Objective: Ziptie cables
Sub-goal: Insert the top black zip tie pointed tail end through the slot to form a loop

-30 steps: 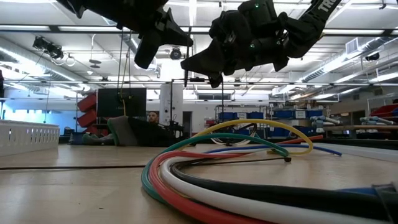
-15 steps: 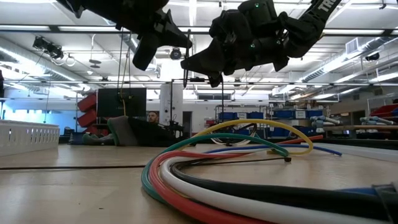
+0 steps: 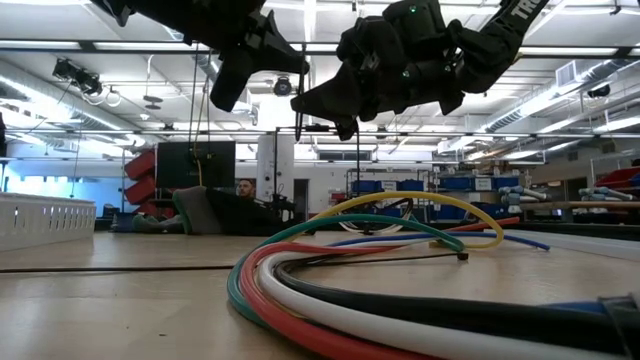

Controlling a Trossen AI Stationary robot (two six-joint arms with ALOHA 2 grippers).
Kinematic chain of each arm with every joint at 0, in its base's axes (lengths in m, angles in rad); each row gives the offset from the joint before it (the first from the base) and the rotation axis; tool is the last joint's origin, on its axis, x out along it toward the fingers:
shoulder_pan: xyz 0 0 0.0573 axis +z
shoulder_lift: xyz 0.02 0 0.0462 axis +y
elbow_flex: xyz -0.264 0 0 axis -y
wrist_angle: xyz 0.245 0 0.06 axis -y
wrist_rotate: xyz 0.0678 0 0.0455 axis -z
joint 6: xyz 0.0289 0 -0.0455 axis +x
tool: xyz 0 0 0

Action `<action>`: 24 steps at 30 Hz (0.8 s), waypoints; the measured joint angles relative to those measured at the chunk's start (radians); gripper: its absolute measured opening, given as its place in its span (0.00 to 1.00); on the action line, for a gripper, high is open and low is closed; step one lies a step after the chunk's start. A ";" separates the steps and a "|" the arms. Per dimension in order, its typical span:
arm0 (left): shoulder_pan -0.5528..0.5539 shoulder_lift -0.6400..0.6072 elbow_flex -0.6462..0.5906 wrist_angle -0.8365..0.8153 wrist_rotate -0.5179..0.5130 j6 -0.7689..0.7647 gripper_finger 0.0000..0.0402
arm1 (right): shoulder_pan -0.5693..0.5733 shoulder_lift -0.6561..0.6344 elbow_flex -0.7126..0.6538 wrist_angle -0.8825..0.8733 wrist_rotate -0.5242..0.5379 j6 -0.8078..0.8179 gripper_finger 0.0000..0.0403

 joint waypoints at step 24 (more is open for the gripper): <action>0.000 0.000 0.000 0.003 -0.038 0.001 0.00 | 0.001 0.000 0.000 0.000 -0.001 0.009 0.00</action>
